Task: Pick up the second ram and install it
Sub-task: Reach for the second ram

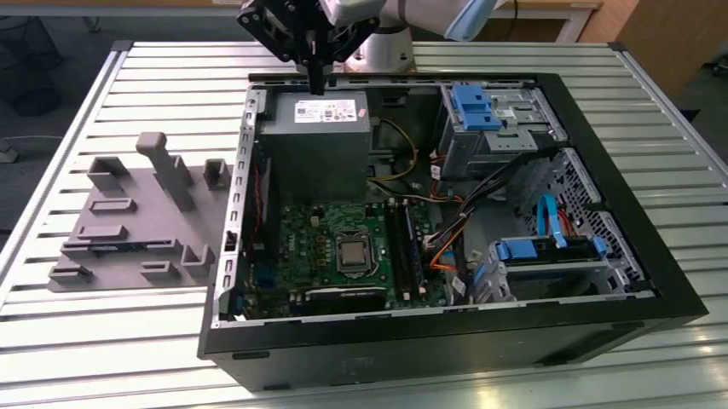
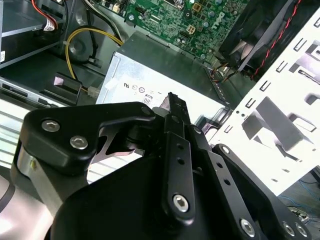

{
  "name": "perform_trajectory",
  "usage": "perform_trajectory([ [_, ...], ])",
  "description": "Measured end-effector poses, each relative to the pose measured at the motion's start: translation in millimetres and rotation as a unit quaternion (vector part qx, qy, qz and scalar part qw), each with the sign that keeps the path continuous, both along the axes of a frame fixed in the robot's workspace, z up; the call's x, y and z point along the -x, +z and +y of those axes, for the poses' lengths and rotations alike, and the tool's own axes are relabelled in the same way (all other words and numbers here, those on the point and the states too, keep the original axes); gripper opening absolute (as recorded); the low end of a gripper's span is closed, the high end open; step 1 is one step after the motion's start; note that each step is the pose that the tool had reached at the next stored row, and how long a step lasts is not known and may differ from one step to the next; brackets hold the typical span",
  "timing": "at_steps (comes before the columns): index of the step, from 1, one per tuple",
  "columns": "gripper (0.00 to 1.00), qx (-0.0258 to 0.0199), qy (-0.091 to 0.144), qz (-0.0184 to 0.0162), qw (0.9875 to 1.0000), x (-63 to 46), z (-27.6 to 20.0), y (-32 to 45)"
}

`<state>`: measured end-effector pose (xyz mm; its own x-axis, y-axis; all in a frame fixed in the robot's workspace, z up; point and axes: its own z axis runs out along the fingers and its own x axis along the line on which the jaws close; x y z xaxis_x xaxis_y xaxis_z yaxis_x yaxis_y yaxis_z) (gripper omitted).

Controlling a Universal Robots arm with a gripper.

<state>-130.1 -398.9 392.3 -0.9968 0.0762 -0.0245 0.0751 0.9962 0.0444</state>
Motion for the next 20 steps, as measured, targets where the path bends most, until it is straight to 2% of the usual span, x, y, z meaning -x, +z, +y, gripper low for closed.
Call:
perform_trajectory([
  [20,0.11,0.0000,0.000,0.0000,1.0000,4.3,0.0,-0.3],
])
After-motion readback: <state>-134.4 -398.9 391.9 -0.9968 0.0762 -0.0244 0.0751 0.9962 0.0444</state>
